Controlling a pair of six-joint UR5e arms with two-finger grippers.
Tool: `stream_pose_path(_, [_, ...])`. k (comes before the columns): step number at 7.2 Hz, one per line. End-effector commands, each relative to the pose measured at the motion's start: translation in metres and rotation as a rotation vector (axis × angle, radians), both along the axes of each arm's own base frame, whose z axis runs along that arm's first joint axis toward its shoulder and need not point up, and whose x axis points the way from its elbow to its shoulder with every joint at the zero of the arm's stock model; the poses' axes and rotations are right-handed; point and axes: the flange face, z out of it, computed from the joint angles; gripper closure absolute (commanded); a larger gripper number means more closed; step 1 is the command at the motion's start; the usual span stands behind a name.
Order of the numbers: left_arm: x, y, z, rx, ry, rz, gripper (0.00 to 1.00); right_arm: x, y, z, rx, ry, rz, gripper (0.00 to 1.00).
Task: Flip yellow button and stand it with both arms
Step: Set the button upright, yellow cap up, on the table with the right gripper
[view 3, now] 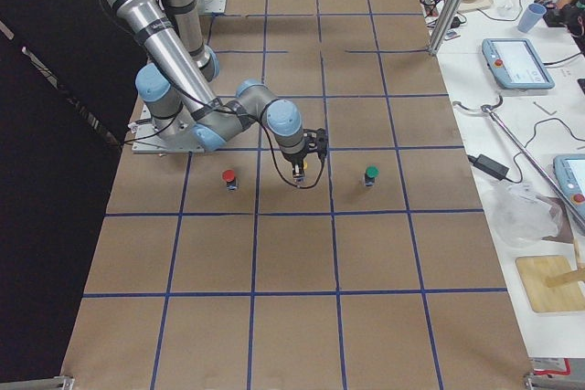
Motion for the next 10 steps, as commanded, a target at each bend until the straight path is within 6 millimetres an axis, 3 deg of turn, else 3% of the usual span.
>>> stream_pose_path(1, [0.0,0.0,0.0,0.001,0.001,0.01,0.0,0.001,0.001,-0.002,-0.002,0.004,0.001,0.8])
stream_pose_path(2, [0.0,0.0,-0.001,0.002,-0.001,0.015,0.0,0.0,0.0,-0.005,0.001,0.0,0.001,0.76])
stream_pose_path(4, [-0.001,0.009,-0.005,0.011,-0.003,0.012,0.0,-0.001,-0.001,-0.013,0.013,-0.012,0.0,0.55])
stream_pose_path(6, [-0.001,0.007,-0.004,0.011,0.02,0.071,0.0,-0.003,-0.001,-0.01,0.019,-0.004,-0.026,0.13])
stream_pose_path(7, [-0.003,0.002,-0.001,-0.002,0.029,0.103,0.0,-0.004,-0.001,-0.009,0.027,0.001,-0.038,0.01])
stream_pose_path(8, [-0.005,0.004,0.001,-0.006,0.026,0.094,0.0,-0.005,0.002,-0.007,0.053,0.017,-0.049,0.0])
stream_pose_path(9, [-0.005,0.005,0.007,-0.018,0.027,0.091,0.0,-0.009,0.005,0.011,0.072,0.068,-0.073,0.0])
stream_pose_path(10, [0.003,0.005,0.012,-0.023,0.032,0.104,0.0,0.004,0.012,0.052,0.114,0.03,-0.139,0.0])
